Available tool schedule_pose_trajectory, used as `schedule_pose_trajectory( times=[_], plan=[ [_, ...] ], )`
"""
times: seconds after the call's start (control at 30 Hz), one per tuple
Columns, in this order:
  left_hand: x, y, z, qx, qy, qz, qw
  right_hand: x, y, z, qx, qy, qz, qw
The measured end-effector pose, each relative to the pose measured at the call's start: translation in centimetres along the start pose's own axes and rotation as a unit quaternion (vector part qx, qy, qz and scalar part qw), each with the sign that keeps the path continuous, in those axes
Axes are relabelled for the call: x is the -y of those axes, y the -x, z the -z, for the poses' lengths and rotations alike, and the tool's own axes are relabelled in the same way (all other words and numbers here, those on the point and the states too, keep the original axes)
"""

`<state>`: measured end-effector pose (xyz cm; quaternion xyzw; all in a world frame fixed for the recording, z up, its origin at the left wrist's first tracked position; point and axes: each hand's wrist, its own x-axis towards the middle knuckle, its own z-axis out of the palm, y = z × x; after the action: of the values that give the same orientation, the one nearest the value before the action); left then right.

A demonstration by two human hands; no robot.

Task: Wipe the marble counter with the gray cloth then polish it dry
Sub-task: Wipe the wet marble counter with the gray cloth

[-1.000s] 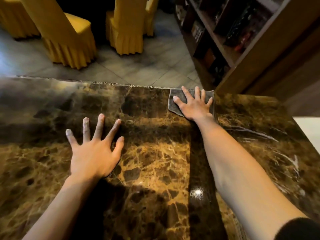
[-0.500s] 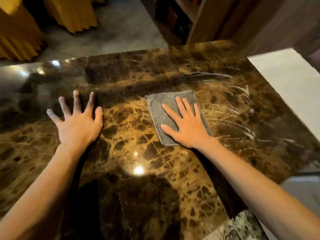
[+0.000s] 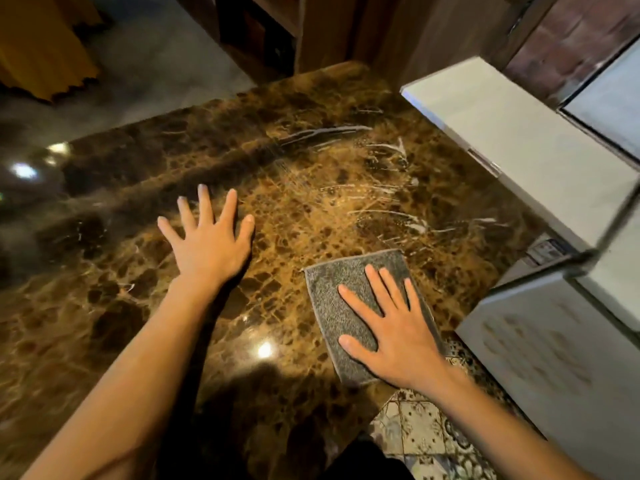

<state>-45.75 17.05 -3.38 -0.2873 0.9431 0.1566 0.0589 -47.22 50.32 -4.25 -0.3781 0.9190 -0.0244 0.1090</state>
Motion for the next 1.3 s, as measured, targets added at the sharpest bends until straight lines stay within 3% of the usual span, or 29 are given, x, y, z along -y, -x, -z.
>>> schedule_pose_trajectory(
  times=[0.27,0.7,0.87,1.1,1.3],
  plan=[
    [-0.6,-0.2,-1.8,-0.016,-0.055,0.022,0.998,-2.2,-5.1,1.5,0.019,0.007,0.018,1.000],
    [-1.9,-1.2,-1.5,0.004,-0.034,0.097,0.995,0.8,-40.9,6.5,0.006,0.014,0.028,1.000],
    [-1.8,-1.2,-1.8,-0.034,-0.033,0.086,0.995,3.2,-48.8,8.2,-0.003,-0.005,0.038,0.999],
    [-2.0,-1.1,-2.1,-0.045,-0.032,0.106,0.993,3.3,-48.7,8.3,0.005,0.005,0.055,0.998],
    [-2.1,-1.1,-2.2,-0.037,-0.052,0.107,0.992,-0.4,-38.1,6.2,0.016,0.022,0.105,0.994]
  ],
)
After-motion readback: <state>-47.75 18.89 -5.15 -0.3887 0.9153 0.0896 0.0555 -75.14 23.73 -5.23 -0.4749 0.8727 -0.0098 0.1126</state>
